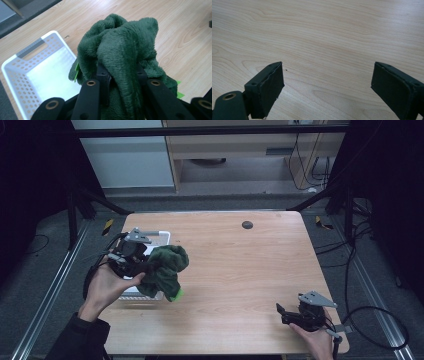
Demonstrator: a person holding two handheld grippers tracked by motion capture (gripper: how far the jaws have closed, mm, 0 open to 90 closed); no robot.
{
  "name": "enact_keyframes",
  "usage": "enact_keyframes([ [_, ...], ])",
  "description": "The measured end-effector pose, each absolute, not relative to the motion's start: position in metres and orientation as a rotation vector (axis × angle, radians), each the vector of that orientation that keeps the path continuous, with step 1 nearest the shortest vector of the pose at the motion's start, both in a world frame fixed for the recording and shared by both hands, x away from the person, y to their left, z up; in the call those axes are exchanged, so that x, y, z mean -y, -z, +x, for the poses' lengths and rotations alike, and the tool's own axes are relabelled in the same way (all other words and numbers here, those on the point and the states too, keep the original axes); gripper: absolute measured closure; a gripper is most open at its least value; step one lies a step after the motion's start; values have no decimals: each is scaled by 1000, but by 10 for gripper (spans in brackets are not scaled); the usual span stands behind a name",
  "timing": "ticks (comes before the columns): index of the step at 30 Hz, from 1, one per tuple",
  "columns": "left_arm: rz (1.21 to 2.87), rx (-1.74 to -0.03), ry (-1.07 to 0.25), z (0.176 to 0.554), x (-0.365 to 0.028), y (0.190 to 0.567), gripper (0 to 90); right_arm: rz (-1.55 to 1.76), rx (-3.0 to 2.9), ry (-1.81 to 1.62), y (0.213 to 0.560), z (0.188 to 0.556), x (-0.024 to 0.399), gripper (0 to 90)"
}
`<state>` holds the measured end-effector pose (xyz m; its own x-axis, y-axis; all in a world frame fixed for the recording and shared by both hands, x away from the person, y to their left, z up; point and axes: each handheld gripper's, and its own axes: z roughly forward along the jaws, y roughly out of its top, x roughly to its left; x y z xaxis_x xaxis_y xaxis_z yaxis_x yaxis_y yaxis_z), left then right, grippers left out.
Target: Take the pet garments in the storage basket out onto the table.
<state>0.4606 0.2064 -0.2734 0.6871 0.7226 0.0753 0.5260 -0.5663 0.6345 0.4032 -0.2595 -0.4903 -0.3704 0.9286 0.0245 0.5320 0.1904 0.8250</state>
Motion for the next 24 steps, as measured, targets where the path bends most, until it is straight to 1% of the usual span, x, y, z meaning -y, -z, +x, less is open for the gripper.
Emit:
enact_keyframes([
  [24,2403,-823,-391,464,-152,281,739,1354,-1971,-1072,489,403,261,105],
])
